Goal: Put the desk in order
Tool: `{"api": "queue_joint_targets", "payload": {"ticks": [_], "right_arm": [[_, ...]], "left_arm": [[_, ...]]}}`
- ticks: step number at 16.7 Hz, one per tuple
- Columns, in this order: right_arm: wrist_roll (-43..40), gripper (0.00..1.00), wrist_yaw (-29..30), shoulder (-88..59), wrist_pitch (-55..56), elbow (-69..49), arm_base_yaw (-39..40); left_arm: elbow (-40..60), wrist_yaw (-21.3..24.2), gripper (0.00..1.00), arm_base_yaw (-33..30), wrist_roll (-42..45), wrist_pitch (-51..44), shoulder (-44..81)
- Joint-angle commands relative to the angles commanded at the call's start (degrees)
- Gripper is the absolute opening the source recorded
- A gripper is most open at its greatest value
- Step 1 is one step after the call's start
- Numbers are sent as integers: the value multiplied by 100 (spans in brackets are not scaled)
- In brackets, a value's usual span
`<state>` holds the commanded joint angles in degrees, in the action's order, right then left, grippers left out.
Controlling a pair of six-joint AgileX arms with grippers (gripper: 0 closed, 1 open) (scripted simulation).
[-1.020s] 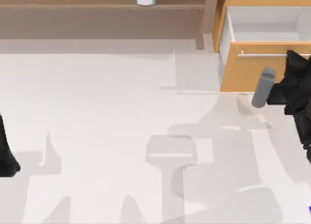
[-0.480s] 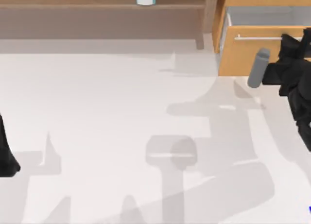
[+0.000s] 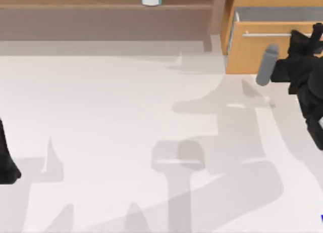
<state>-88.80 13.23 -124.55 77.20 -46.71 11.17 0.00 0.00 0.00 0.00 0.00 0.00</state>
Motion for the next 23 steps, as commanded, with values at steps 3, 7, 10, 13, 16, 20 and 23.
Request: {"api": "queue_joint_targets", "payload": {"ticks": [3, 7, 10, 13, 16, 20, 23], "right_arm": [[-6, 0, -15, -112, -146, -318, -53], [-8, 0, -102, -437, -555, -1022, -130], [-8, 0, -165, -654, -828, -1485, -175], [-10, 0, -187, -731, -925, -1651, -191], [-10, 0, -187, -731, -925, -1651, -191], [-10, 30, -187, -731, -925, -1651, -191], [-10, 53, -187, -731, -925, -1651, -191]], "left_arm": [[0, 0, 100, 0, 0, 0, 0], [0, 0, 100, 0, 0, 0, 0], [0, 0, 100, 0, 0, 0, 0], [0, 0, 100, 0, 0, 0, 0], [0, 0, 100, 0, 0, 0, 0], [0, 0, 100, 0, 0, 0, 0], [0, 0, 100, 0, 0, 0, 0]]}}
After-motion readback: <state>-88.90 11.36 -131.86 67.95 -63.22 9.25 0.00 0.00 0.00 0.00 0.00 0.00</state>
